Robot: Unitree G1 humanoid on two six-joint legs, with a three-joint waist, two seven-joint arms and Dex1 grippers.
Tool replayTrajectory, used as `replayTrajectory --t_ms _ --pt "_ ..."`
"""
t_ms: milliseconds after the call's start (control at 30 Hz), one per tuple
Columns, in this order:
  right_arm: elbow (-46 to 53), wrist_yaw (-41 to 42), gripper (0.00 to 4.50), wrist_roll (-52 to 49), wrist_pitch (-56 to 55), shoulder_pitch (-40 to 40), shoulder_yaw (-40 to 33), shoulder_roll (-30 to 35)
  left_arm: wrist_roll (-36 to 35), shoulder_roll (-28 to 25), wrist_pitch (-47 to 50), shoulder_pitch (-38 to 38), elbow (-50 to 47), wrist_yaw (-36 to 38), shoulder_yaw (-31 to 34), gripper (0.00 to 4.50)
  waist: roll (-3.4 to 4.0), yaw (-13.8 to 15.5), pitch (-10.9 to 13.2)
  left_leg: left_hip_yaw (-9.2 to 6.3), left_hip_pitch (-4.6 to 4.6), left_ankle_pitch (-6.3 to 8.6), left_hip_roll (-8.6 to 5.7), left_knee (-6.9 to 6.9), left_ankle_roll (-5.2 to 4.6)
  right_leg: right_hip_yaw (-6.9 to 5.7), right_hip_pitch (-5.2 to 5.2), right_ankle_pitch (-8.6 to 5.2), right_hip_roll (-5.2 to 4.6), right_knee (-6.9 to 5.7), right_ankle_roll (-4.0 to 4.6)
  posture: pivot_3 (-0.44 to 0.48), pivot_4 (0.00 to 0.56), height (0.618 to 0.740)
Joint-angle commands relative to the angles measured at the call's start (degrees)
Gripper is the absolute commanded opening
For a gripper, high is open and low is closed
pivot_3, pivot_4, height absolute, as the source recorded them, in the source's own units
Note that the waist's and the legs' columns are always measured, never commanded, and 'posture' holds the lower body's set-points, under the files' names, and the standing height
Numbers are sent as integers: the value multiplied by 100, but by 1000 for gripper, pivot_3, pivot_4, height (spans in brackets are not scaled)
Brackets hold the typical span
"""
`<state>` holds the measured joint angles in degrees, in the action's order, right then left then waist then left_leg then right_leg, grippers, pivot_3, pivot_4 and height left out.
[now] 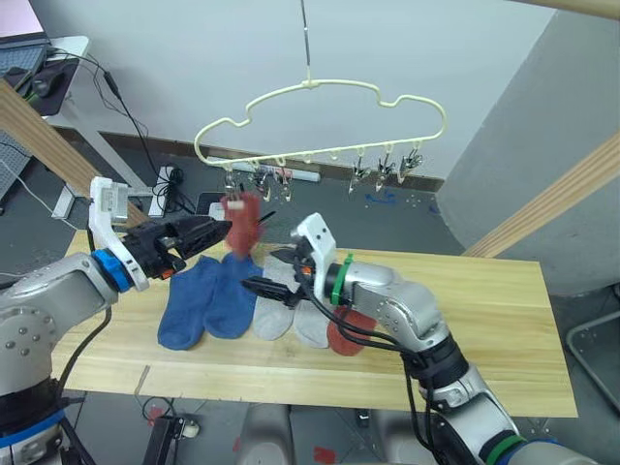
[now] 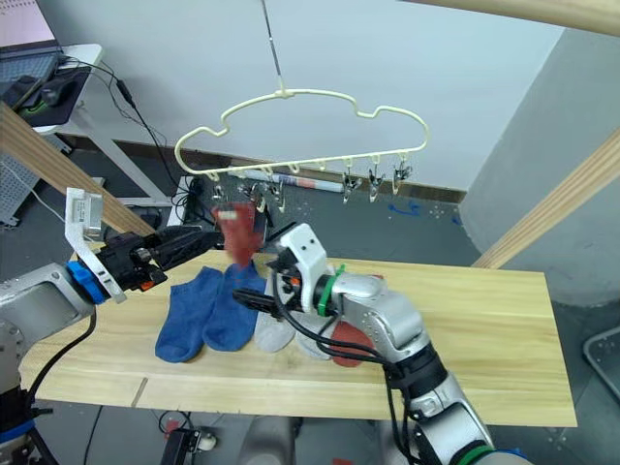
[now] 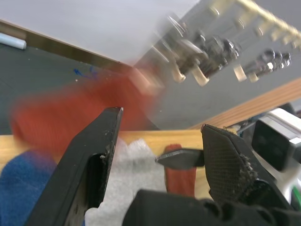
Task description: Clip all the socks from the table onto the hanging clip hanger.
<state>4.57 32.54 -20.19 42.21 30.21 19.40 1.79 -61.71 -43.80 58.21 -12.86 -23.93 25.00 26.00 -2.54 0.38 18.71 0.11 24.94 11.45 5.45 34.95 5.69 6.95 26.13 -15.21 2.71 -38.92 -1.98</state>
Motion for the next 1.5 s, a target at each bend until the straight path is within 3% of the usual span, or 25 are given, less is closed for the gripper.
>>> replayTrajectory --t_ms 33,267,433,1133,1500 --pt "937 234 4443 -95 -95 -297 -112 454 600 330 -638 116 -808 -336 -461 3051 2 4 1 0 0 0 0 0 1 1 -1 0 0 0 0 111 338 740" --pt "1955 460 4443 -501 -112 -608 -791 1266 2589 1063 -2454 9 -710 -596 -1420 3051 6 -19 3 0 -3 -4 2 1 4 8 -1 0 8 -2 0 75 334 740" --pt "2377 477 4500 -826 -113 -634 -1229 1502 3235 1402 -2990 -25 -545 -652 -1755 1579 5 -39 3 4 -2 -4 -1 4 2 11 -2 1 8 -2 0 54 339 740" --pt "2557 209 4500 -1457 -24 -167 -1695 1706 4584 2300 -4063 -657 654 -945 -2059 1579 5 -51 3 -1 -3 -5 -3 15 -2 6 -15 2 7 -5 0 21 344 740" --pt "2565 56 4500 -1565 -20 -44 -1725 1749 4724 2393 -4354 -981 968 -901 -2016 1579 5 -52 3 -4 -3 -6 -2 18 -3 1 -19 12 7 -7 17 4 342 740"
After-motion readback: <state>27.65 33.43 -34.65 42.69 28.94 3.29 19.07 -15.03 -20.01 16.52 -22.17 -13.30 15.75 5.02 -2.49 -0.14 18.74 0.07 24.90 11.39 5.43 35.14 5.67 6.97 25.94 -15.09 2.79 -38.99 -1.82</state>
